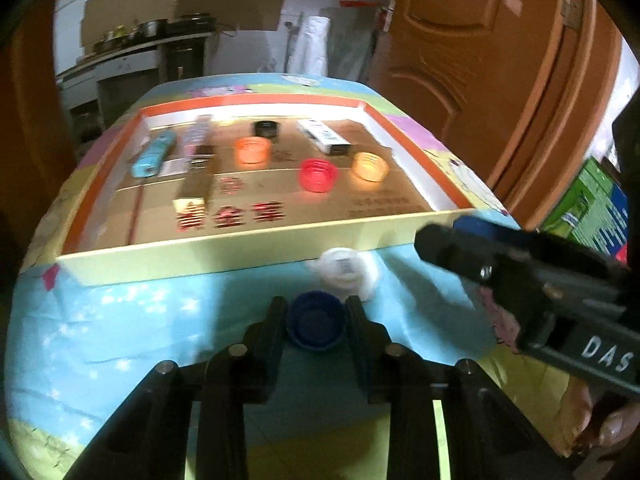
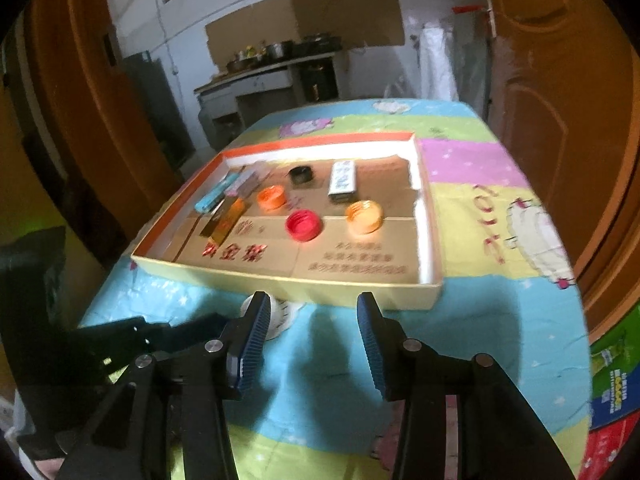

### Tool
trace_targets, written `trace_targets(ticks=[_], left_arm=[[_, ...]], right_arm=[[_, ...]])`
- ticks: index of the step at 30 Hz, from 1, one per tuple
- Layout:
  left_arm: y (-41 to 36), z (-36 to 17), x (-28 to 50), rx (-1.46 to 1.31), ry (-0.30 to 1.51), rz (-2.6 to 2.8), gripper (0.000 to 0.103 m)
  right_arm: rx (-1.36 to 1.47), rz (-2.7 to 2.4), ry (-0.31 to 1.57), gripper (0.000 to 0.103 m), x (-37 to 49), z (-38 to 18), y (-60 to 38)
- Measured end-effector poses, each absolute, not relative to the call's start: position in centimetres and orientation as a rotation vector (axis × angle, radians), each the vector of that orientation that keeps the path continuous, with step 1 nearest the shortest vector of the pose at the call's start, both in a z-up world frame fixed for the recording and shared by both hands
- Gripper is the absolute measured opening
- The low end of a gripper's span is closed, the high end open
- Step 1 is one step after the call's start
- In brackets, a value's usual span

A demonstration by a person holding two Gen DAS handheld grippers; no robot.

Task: Organize rigid objects
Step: 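Grasp the blue cap with the left tool while the right tool grasps the white cap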

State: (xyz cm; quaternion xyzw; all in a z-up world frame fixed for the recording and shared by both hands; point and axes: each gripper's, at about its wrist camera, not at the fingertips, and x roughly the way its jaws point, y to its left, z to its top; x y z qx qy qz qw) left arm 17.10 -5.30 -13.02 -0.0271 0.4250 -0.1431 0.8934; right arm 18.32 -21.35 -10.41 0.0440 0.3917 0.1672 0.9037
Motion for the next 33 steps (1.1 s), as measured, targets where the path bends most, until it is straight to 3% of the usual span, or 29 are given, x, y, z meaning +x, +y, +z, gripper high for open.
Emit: trace_targets(ticks=[13, 16, 33], left_arm=[[1.8, -11.9, 16.8, -0.122, 0.822, -0.148, 0.030], [2.2, -12.0, 16.9, -0.132, 0.820, -0.153, 0.030], [-0.6, -7.9, 17.7, -0.095, 0.749, -0.235, 0.030]], right_arm=[[-0.018, 0.393, 0.904, 0.046, 20.4, -14.0, -15.2], [-0.047, 0.375, 0.895, 0.031, 20.6, -13.8, -14.6], [-0.059, 0.348, 0.783, 0.031, 19.6, -9.0, -16.4]])
